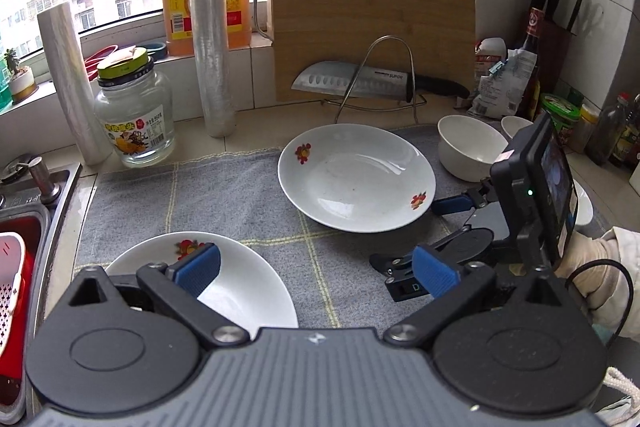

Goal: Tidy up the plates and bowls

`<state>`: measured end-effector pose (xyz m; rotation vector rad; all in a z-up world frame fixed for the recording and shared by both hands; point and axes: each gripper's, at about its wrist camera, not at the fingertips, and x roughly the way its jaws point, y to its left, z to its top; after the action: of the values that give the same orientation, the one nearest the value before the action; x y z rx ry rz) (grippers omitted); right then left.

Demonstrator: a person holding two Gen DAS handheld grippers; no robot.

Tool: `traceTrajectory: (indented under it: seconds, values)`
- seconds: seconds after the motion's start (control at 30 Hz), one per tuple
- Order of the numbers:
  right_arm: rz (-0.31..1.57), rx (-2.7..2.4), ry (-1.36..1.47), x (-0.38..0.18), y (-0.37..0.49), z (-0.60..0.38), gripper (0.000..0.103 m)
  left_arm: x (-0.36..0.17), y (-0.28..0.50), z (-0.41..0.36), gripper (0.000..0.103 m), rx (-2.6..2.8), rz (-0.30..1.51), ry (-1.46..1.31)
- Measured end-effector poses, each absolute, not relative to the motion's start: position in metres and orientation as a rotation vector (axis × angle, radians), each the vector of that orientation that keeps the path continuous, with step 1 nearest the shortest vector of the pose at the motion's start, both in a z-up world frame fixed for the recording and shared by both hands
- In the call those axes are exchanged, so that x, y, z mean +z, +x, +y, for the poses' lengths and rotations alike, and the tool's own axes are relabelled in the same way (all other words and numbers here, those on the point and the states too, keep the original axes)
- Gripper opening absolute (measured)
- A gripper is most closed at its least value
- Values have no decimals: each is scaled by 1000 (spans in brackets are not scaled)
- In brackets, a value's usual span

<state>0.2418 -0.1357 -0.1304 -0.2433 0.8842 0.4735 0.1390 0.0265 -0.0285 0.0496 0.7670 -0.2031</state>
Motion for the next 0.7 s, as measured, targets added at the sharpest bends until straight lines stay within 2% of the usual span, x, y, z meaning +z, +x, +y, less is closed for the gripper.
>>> traceTrajectory:
  seconds: [0.43, 0.7]
  values:
    - [821, 483, -228, -134, 243, -136, 103, -21, 236, 3, 102, -385, 850, 150]
    - [815, 459, -216, -135, 243, -134, 103, -49, 308, -3, 102, -392, 957, 118]
